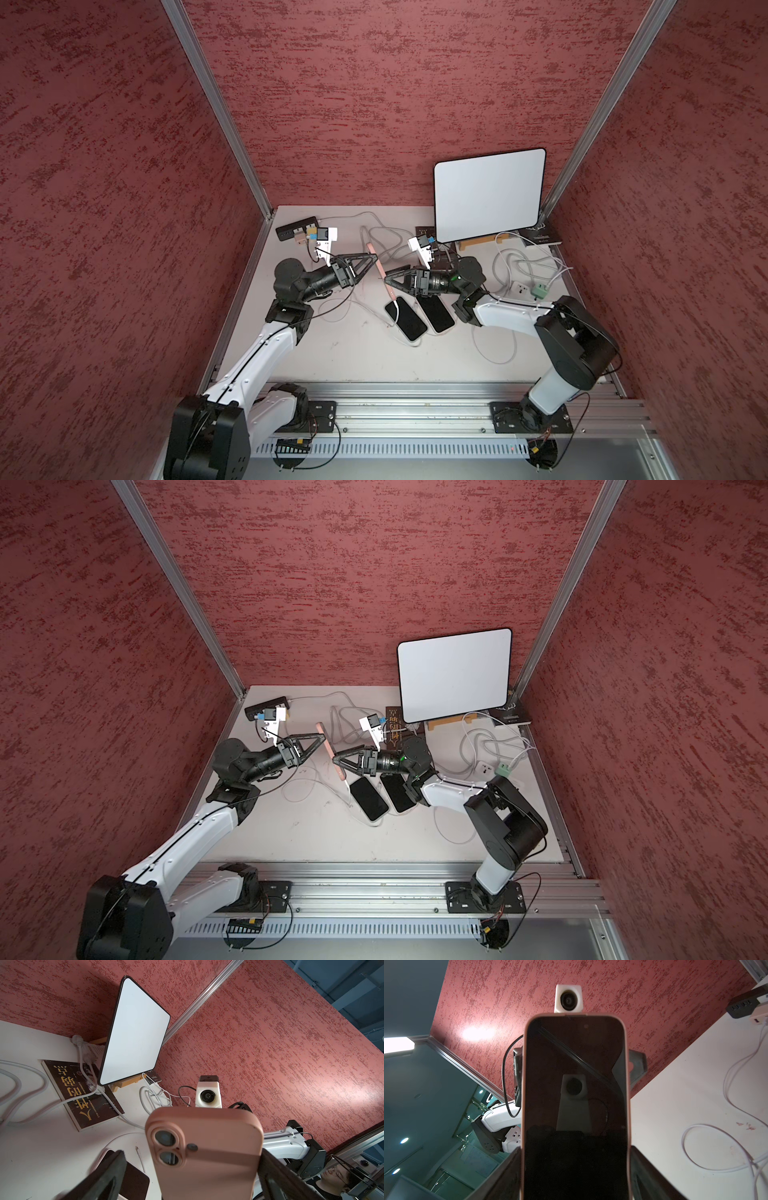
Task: Unplug the charging cable from the phone
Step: Pick up the phone at the center of the board.
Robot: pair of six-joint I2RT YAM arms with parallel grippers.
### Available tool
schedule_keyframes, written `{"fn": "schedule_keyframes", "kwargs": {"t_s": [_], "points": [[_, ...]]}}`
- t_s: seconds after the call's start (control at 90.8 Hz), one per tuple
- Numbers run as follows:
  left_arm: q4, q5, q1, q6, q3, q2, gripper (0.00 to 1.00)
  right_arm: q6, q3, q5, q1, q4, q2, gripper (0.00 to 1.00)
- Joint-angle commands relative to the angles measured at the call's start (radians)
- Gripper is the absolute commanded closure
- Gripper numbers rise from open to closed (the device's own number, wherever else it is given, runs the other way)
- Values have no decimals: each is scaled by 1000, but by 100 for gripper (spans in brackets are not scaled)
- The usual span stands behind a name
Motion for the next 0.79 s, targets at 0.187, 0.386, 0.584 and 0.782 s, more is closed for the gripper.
{"fn": "schedule_keyframes", "kwargs": {"t_s": [0.187, 0.386, 0.584, 0.782], "points": [[11, 19, -29, 34, 14, -4, 0, -4, 23, -10, 14, 75, 10, 91], [14, 19, -39, 43, 17, -2, 1, -9, 28, -13, 16, 61, 20, 90], [19, 16, -44, 45, 20, 2, 9, -4, 33, -16, 19, 68, 29, 90], [24, 17, -46, 45, 20, 2, 24, -2, 40, -19, 19, 68, 38, 90]]}}
